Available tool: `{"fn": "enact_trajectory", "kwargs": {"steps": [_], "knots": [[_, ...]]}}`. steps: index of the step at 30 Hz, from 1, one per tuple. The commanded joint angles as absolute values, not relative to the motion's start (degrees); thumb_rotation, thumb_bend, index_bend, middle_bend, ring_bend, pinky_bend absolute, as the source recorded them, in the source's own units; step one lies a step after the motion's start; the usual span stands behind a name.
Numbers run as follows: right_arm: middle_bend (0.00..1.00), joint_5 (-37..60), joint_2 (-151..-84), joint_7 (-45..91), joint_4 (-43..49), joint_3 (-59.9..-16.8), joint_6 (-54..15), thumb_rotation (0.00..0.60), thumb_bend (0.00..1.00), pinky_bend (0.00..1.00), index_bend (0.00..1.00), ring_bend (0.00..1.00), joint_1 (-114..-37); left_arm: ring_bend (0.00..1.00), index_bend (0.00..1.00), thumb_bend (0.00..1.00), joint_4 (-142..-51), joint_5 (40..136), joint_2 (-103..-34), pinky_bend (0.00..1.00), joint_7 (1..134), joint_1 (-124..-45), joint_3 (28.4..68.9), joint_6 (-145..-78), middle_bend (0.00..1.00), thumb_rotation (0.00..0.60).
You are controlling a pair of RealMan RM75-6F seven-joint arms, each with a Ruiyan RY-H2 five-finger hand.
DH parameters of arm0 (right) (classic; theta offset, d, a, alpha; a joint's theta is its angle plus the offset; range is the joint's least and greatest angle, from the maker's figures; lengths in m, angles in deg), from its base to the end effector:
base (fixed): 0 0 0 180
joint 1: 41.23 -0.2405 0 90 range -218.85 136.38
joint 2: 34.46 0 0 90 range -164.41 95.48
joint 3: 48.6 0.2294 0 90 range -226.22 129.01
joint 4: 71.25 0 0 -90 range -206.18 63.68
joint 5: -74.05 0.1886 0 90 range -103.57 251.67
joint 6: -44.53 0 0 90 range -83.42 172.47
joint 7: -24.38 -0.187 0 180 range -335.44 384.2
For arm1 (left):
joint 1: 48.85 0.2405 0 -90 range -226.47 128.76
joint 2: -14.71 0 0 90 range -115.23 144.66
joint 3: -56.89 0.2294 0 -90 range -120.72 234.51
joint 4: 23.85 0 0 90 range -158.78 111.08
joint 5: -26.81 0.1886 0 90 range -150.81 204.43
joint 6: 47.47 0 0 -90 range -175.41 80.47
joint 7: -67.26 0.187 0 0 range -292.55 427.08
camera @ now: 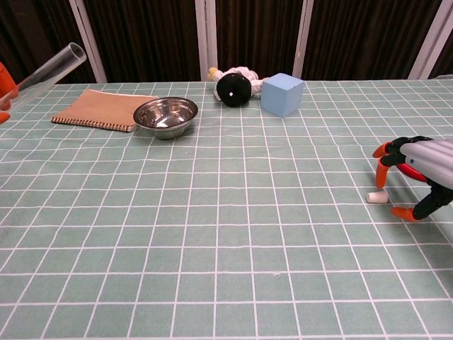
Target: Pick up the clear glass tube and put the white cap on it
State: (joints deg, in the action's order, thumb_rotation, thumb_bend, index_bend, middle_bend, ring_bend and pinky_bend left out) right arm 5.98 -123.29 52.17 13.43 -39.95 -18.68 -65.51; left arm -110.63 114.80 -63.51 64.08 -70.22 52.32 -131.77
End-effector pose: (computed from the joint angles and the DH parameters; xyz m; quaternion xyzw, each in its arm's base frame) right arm -0.2138 -0.3082 0.0074 0.6987 -0.3903 0.3014 0.5184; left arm -0.1884 0.2905 0.1041 -0.6168 -0.3523 -0.5282 0.4652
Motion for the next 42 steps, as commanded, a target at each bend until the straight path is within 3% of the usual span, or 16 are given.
{"fn": "enact_trajectory", "kwargs": {"steps": [1, 42], "knots": [[0.16, 6.65, -124.09, 52.67, 13.01, -39.91, -18.72, 0.6, 0.35, 0.0, 0.45, 0.05, -65.86, 0.08, 0.54, 0.56, -110.47, 114.8, -63.5, 0.0, 63.95, -70.15, 52.18, -131.69, 0.57, 0.6], [0.17, 11.22, -126.91, 55.18, 11.0, -39.98, -20.61, 0.6, 0.41, 0.0, 0.52, 0.05, -67.84, 0.08, 0.54, 0.56, -109.86, 115.48, -63.47, 0.0, 62.88, -69.46, 50.61, -131.14, 0.57, 0.6]]}}
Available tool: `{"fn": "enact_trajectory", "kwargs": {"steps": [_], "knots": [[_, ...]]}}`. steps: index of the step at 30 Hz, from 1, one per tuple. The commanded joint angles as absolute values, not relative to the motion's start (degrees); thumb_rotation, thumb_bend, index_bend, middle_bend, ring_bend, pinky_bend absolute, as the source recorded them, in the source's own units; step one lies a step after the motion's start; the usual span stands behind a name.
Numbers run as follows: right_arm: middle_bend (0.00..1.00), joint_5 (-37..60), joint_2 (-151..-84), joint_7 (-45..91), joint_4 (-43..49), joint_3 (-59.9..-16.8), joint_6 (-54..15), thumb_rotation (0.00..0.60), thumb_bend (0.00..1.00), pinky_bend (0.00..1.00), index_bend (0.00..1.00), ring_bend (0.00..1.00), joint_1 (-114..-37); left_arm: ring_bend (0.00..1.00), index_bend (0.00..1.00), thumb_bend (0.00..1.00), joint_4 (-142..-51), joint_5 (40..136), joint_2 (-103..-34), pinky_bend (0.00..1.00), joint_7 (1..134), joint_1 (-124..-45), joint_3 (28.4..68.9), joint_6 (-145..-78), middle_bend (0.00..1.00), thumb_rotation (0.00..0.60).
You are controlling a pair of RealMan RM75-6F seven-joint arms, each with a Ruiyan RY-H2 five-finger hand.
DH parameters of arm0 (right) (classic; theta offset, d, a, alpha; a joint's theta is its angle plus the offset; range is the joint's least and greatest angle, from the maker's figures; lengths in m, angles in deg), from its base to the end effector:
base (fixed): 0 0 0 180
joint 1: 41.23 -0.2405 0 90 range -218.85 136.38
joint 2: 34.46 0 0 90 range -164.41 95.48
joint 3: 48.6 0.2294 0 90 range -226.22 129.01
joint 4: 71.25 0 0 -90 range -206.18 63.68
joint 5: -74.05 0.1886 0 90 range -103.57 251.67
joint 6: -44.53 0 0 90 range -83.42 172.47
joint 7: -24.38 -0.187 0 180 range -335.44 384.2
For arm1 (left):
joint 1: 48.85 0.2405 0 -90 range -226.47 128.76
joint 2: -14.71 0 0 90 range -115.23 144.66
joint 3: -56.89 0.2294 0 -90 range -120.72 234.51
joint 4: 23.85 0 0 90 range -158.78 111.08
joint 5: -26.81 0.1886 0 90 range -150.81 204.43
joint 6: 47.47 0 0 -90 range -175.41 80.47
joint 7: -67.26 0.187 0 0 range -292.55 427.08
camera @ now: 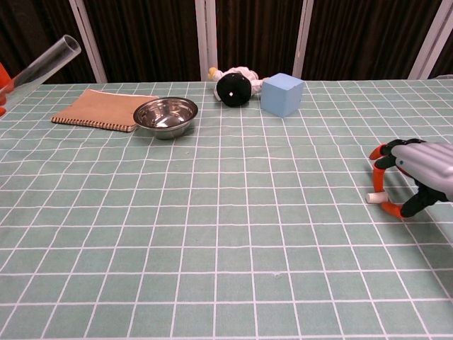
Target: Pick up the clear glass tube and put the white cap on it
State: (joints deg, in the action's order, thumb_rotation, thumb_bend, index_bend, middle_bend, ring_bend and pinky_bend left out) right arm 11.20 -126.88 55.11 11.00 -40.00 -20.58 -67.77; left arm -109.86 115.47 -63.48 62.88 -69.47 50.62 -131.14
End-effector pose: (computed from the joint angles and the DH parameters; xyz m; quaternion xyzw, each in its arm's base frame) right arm -0.2135 -0.3160 -0.0027 0.6858 -0.3970 0.2903 0.5364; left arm -0.1902 0.2932 0.1084 -0.6106 -0.3515 -0.5341 0.4672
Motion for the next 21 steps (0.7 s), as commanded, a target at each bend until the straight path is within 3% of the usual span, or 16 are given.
{"fn": "enact_trajectory", "kwargs": {"steps": [1, 21], "knots": [[0.17, 11.27, -126.97, 55.28, 10.93, -40.03, -20.65, 0.6, 0.41, 0.0, 0.52, 0.05, -67.85, 0.08, 0.54, 0.56, -109.84, 115.47, -63.47, 0.0, 62.87, -69.44, 50.59, -131.13, 0.57, 0.6], [0.18, 7.42, -123.15, 53.72, 16.01, -39.24, -24.32, 0.6, 0.44, 0.0, 0.57, 0.05, -67.8, 0.08, 0.54, 0.56, -111.28, 113.63, -65.28, 0.0, 64.32, -71.69, 48.93, -127.29, 0.57, 0.6]]}}
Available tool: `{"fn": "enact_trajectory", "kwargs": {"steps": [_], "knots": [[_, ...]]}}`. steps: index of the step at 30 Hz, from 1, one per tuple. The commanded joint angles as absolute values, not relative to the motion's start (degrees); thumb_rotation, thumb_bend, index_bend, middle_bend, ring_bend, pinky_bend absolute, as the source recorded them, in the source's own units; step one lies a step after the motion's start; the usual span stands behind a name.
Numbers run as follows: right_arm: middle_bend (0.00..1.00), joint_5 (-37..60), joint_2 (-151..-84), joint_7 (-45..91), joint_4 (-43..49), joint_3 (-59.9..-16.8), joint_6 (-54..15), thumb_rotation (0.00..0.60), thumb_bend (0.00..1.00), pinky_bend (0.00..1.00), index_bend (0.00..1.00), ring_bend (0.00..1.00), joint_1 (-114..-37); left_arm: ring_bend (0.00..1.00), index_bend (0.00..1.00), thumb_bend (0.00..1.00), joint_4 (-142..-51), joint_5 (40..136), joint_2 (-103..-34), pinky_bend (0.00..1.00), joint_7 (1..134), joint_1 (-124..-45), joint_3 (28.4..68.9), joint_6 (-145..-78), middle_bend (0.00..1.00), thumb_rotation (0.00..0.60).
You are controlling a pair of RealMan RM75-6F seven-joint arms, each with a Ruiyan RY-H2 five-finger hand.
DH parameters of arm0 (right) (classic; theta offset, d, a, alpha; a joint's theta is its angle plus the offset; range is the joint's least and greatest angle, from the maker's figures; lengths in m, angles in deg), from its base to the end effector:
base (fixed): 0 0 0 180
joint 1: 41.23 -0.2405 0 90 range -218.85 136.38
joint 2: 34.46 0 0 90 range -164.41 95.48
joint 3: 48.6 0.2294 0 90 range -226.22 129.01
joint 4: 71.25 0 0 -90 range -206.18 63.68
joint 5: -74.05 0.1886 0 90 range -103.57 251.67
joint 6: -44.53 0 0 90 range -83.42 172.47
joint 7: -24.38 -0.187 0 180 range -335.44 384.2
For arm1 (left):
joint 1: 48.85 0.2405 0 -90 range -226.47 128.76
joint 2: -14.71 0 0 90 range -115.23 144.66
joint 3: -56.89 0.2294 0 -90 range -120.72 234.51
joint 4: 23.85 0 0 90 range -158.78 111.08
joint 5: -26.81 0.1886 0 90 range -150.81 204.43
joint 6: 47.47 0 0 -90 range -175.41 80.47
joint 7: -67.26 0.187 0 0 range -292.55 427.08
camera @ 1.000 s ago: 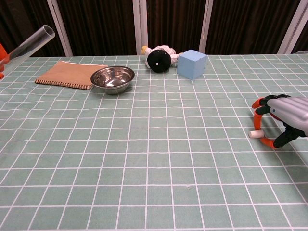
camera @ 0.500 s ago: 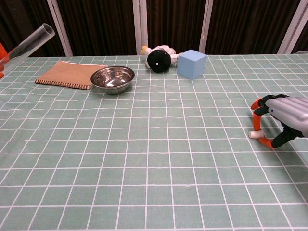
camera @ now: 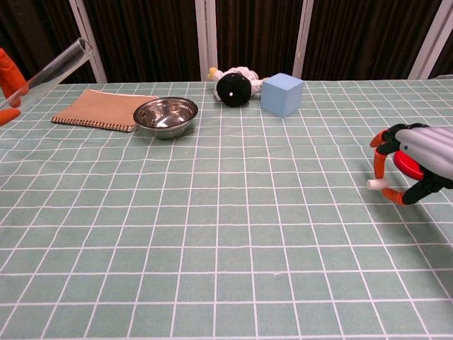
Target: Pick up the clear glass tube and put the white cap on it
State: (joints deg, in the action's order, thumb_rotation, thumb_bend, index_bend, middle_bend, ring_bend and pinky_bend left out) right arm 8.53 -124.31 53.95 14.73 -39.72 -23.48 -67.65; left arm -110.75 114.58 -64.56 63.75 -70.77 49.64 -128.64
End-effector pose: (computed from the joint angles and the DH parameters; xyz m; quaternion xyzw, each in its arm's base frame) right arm -0.1996 -0.3169 0.0158 0.6782 -0.3816 0.3233 0.5385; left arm -0.1809 0.2997 0.0985 -0.6143 -0.3617 -0.5334 0.4554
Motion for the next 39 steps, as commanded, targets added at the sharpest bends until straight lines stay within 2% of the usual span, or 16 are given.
{"fn": "enact_trajectory", "kwargs": {"steps": [1, 16, 25, 39], "knots": [[0.18, 6.98, -122.62, 53.72, 16.63, -39.07, -24.59, 0.6, 0.44, 0.0, 0.57, 0.05, -67.89, 0.08, 0.54, 0.56, -111.57, 113.06, -65.62, 0.0, 64.62, -72.2, 48.55, -126.49, 0.57, 0.6], [0.18, -2.92, -117.28, 54.6, 23.73, -36.84, -28.54, 0.6, 0.44, 0.0, 0.57, 0.05, -70.66, 0.09, 0.54, 0.56, -109.84, 108.17, -73.71, 0.0, 73.95, -81.3, 44.29, -116.77, 0.57, 0.6], [0.18, -7.07, -117.41, 58.77, 23.46, -34.69, -29.23, 0.6, 0.44, 0.0, 0.57, 0.05, -74.13, 0.09, 0.55, 0.56, -107.12, 104.44, -78.38, 0.0, 76.35, -83.39, 42.68, -115.7, 0.57, 0.6], [0.2, -12.11, -121.33, 65.39, 17.13, -33.33, -29.72, 0.6, 0.44, 0.0, 0.58, 0.05, -79.25, 0.1, 0.55, 0.57, -105.49, 100.2, -83.46, 0.0, 76.89, -85.51, 40.22, -115.74, 0.57, 0.6]]}}
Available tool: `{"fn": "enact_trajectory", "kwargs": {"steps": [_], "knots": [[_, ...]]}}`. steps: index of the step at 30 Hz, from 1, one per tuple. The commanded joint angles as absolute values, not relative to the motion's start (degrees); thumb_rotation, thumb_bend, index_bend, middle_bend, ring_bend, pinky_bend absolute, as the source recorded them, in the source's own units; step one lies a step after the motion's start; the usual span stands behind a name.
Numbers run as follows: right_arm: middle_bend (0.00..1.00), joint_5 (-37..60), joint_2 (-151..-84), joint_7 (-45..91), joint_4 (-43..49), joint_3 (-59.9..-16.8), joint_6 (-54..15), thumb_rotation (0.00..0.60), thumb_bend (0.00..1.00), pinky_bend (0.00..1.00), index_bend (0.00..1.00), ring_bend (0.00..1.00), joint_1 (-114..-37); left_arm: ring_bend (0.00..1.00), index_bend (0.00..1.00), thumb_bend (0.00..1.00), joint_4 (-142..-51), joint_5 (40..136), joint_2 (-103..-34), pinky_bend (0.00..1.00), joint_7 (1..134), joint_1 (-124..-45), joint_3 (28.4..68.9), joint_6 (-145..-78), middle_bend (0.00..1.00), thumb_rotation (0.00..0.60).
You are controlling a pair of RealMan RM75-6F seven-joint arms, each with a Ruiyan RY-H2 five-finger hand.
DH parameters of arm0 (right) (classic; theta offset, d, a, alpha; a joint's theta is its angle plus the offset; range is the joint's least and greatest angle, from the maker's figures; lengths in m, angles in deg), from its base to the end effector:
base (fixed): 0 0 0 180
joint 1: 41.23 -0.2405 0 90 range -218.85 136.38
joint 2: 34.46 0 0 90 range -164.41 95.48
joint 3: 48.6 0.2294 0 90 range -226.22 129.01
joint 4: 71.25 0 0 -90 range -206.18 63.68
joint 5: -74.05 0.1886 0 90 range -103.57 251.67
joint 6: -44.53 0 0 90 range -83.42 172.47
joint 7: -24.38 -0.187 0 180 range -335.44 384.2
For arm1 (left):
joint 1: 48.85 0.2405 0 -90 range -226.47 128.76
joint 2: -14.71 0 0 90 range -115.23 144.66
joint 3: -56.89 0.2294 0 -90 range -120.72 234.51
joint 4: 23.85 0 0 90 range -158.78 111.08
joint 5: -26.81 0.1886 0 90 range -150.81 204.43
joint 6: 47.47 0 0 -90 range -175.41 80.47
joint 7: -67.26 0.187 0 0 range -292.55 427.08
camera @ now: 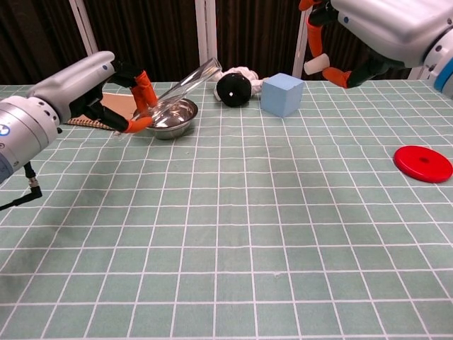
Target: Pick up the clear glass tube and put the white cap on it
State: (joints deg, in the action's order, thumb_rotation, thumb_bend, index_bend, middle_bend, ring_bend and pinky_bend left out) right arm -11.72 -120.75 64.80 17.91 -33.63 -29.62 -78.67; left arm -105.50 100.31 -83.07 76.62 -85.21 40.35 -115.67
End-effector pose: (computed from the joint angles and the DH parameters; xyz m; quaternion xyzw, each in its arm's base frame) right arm -0.0616 -0.3433 0.0718 0.7061 -0.0809 0.4487 0.5418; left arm -0.0946 0.3555 0.0090 -0.6216 -0.4071 -0.5261 0.4138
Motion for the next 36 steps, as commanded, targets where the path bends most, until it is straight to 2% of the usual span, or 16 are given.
{"fn": "enact_trajectory", "kwargs": {"steps": [1, 17, 36], "knots": [[0.2, -12.26, -121.56, 65.62, 16.7, -33.22, -29.78, 0.6, 0.44, 0.0, 0.59, 0.05, -79.49, 0.1, 0.55, 0.57, -105.42, 100.27, -83.66, 0.0, 77.1, -85.69, 40.28, -115.75, 0.57, 0.6], [0.2, -17.32, -122.5, 66.5, 11.22, -34.05, -32.09, 0.6, 0.44, 0.0, 0.61, 0.05, -81.49, 0.1, 0.55, 0.57, -106.64, 96.87, -87.17, 0.0, 83.13, -87.63, 40.5, -114.77, 0.57, 0.6], [0.2, -18.75, -125.03, 66.09, 7.15, -35.4, -34.28, 0.6, 0.44, 0.0, 0.63, 0.05, -81.12, 0.1, 0.55, 0.58, -110.05, 91.63, -90.32, 0.0, 89.69, -87.96, 38.96, -117.65, 0.58, 0.6]]}}
